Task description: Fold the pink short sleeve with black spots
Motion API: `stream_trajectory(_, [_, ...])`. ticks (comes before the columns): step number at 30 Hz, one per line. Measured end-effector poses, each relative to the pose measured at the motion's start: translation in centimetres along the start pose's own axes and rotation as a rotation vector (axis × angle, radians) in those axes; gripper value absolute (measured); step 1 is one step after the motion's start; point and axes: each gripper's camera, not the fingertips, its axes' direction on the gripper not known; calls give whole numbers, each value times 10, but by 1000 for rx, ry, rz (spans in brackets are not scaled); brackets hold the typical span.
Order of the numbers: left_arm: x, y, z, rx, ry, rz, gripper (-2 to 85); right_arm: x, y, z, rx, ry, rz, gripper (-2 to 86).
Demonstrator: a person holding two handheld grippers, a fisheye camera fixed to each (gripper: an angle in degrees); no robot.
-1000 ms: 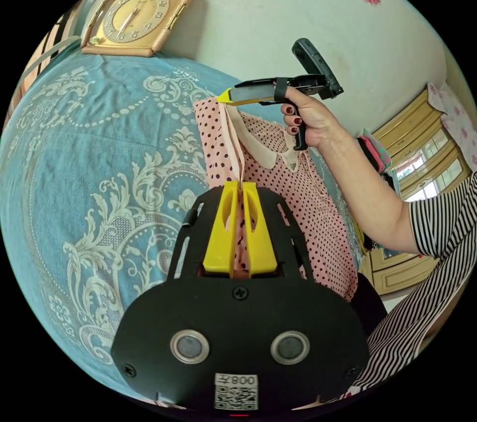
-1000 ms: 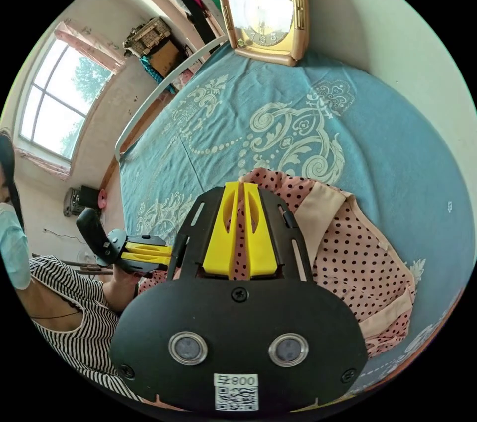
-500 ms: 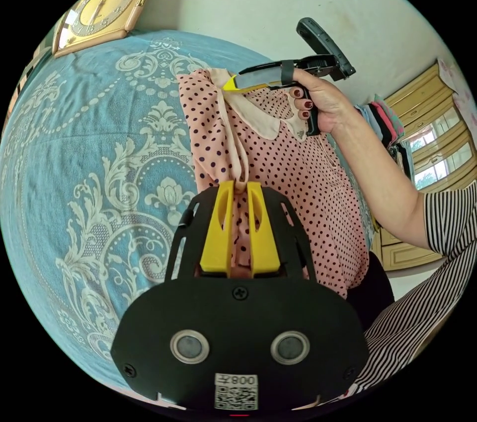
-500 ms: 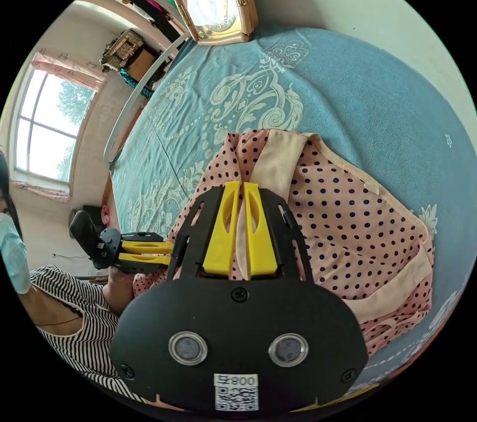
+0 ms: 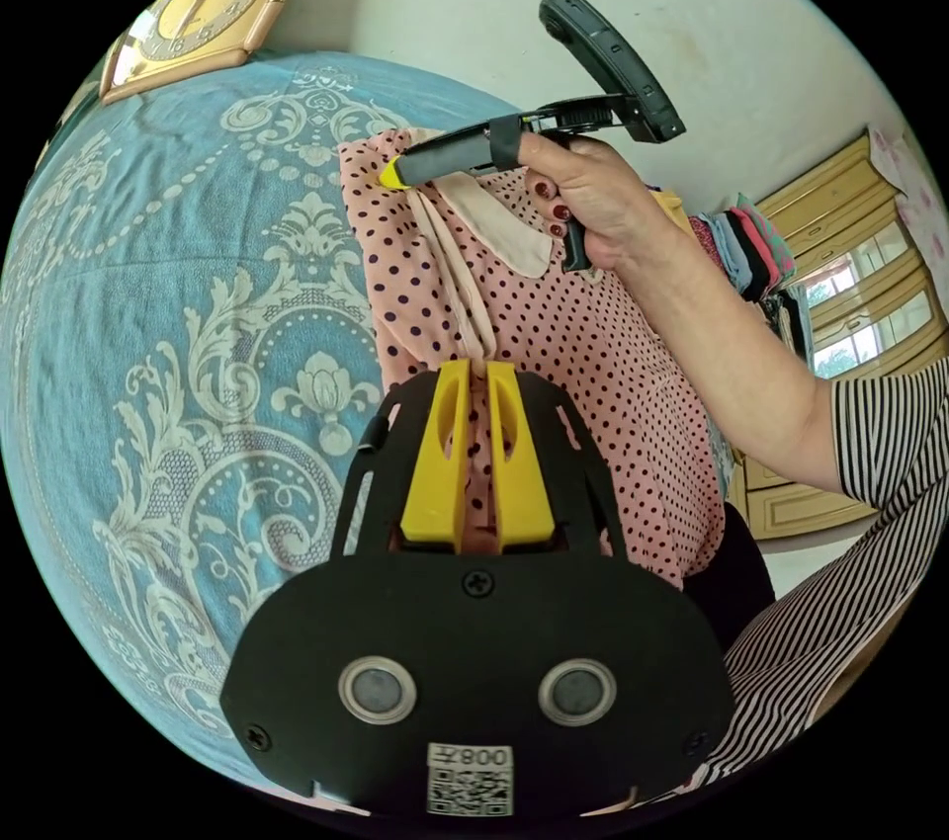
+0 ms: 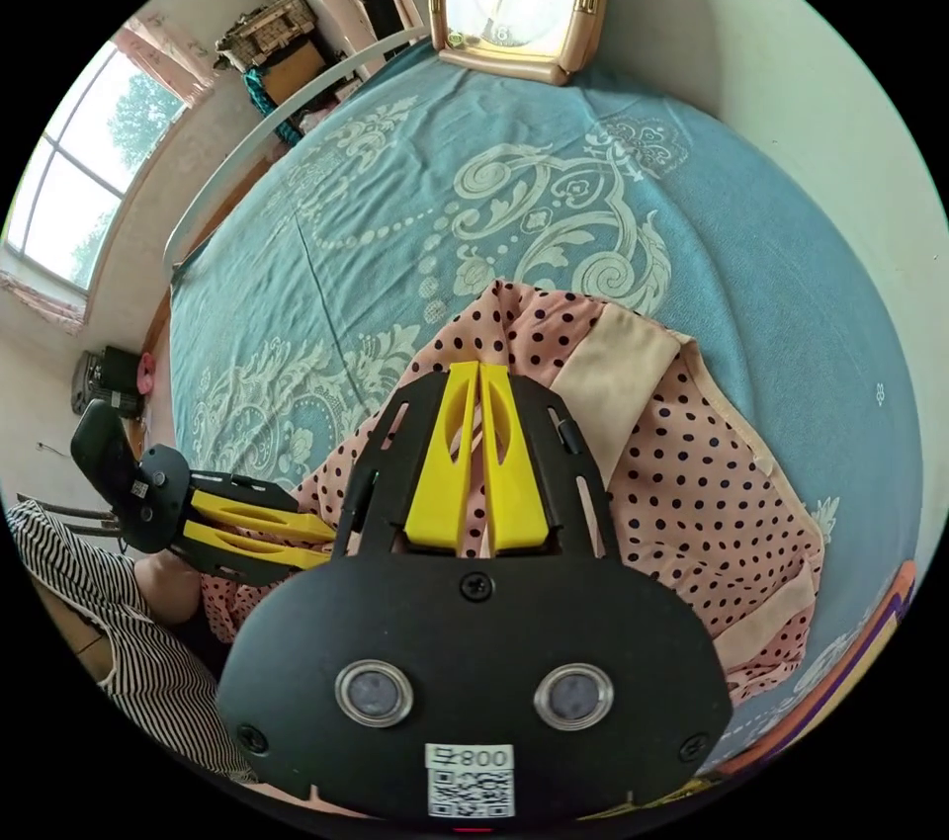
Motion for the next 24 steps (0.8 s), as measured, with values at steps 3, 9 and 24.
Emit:
stream_trajectory(3, [-1,4,3,4,16,-8,29,-3,5,-11,-2,-23,3,2])
stream_trajectory(9, [5,16,0,35,18,0,24,-14,14,-46,0,-60,26,1])
stream_trajectory(24, [14,50,10,38,16,0,18,-56,53,-168,101,74,81,1])
